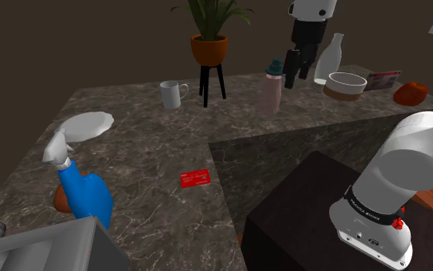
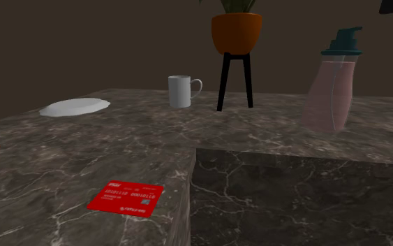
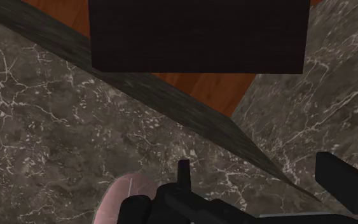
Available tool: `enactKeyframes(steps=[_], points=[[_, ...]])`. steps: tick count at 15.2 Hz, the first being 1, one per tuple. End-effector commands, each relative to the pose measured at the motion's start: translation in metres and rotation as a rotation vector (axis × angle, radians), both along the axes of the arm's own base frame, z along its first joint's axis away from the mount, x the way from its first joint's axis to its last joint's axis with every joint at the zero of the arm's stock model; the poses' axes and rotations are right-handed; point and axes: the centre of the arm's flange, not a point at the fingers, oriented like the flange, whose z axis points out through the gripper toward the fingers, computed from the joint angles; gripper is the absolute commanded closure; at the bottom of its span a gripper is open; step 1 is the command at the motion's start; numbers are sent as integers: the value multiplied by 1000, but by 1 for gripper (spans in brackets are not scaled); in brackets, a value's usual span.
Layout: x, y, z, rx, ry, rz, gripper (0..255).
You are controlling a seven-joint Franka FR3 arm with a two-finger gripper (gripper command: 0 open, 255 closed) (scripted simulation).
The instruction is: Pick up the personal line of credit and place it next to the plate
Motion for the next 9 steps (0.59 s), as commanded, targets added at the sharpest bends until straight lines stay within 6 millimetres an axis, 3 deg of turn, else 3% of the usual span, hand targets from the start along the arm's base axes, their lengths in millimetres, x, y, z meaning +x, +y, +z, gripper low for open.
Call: enactKeyframes(steps=[1, 9], points=[[0, 0, 0, 0, 0, 0, 0], [21, 60, -64, 88, -137, 241, 0]])
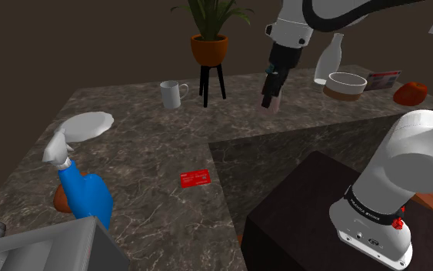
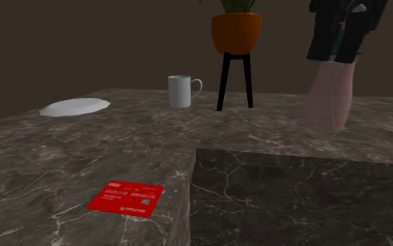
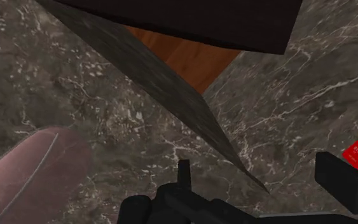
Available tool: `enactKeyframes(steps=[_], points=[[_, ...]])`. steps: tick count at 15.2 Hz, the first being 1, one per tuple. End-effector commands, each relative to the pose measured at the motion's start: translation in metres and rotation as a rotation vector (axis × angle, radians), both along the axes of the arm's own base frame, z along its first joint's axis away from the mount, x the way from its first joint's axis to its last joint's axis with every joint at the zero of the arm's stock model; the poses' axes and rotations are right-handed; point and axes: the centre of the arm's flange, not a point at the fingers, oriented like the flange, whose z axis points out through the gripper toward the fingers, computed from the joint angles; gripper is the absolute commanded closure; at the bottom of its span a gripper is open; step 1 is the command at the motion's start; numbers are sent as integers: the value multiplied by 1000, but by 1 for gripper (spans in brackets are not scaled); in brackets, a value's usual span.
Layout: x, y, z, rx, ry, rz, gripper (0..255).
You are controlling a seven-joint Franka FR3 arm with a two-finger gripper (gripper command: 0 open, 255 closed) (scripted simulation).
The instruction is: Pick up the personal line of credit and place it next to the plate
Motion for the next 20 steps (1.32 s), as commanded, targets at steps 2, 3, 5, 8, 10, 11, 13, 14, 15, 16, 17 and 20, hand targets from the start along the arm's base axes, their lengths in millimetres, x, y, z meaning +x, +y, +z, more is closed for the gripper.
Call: enactKeyframes(steps=[2, 3, 5, 8, 10, 11, 13, 14, 15, 16, 17, 20], points=[[7, 25, -27, 34, -56, 91, 0], [9, 33, -34, 45, -73, 121, 0], [12, 51, -48, 67, -107, 181, 0], [16, 78, -68, 100, -158, 271, 0], [18, 96, -81, 123, -192, 332, 0], [19, 105, -87, 134, -209, 362, 0], [19, 124, -99, 156, -243, 422, 0], [20, 134, -105, 167, -260, 452, 0], [19, 144, -110, 178, -277, 482, 0], [19, 153, -116, 189, -294, 512, 0], [19, 163, -122, 200, -311, 542, 0], [16, 193, -138, 234, -362, 632, 0]])
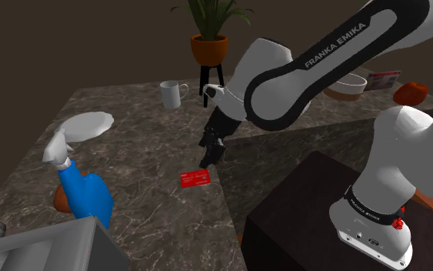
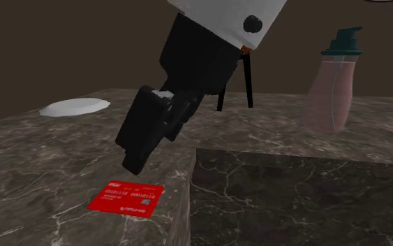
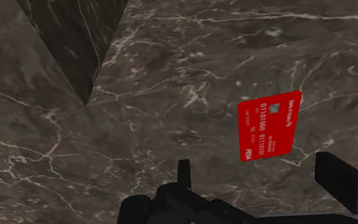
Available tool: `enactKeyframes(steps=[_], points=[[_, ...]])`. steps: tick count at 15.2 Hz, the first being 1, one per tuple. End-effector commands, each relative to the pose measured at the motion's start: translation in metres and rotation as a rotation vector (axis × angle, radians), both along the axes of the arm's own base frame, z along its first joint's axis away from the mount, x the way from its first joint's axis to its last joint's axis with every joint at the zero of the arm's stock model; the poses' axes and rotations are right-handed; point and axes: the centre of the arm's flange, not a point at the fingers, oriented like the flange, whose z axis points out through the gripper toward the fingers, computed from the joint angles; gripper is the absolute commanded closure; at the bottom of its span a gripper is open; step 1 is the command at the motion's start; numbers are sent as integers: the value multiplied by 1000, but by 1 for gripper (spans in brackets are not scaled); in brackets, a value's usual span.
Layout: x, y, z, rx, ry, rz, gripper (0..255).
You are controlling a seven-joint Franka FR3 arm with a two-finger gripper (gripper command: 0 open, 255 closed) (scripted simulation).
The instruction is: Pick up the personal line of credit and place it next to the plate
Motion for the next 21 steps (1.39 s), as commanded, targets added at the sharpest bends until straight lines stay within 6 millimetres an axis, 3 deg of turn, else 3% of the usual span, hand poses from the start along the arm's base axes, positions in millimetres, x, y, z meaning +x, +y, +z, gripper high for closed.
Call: enactKeyframes(steps=[1, 3, 11, 19, 20, 21], points=[[-4, 18, -10, 21, -38, 61, 0], [-7, 38, -20, 43, -73, 121, 0], [3, 60, -55, 46, -78, 130, 0], [3, 60, -55, 46, -78, 130, 0], [3, 60, -55, 46, -78, 130, 255], [3, 60, -55, 46, -78, 130, 255]])
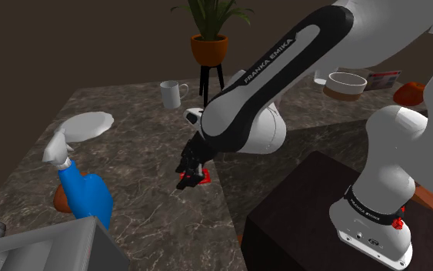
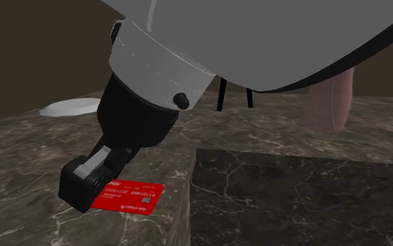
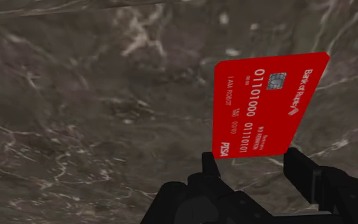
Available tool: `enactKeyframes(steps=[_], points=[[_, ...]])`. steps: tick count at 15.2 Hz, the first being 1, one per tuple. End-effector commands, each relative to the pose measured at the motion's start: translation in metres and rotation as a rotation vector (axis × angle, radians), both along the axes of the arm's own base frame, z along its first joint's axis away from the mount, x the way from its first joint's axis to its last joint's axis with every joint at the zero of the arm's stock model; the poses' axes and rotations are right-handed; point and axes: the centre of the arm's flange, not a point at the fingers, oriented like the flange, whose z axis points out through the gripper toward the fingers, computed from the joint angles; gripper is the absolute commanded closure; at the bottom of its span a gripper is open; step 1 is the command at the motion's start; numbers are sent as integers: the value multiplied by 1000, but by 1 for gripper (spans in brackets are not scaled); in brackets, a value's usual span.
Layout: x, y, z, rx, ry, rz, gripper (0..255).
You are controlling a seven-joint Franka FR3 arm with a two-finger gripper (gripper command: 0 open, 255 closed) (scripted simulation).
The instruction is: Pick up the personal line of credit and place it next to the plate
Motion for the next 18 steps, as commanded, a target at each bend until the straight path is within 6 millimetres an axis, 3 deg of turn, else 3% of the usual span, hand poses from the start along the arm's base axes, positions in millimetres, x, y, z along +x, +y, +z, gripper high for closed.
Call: enactKeyframes(steps=[1, 8, 18], points=[[-1, -1, -5, -8, 10, 0, 255], [-1, -2, -5, -8, 10, 0, 255], [-1, -2, 48, -8, 10, 0, 255]])
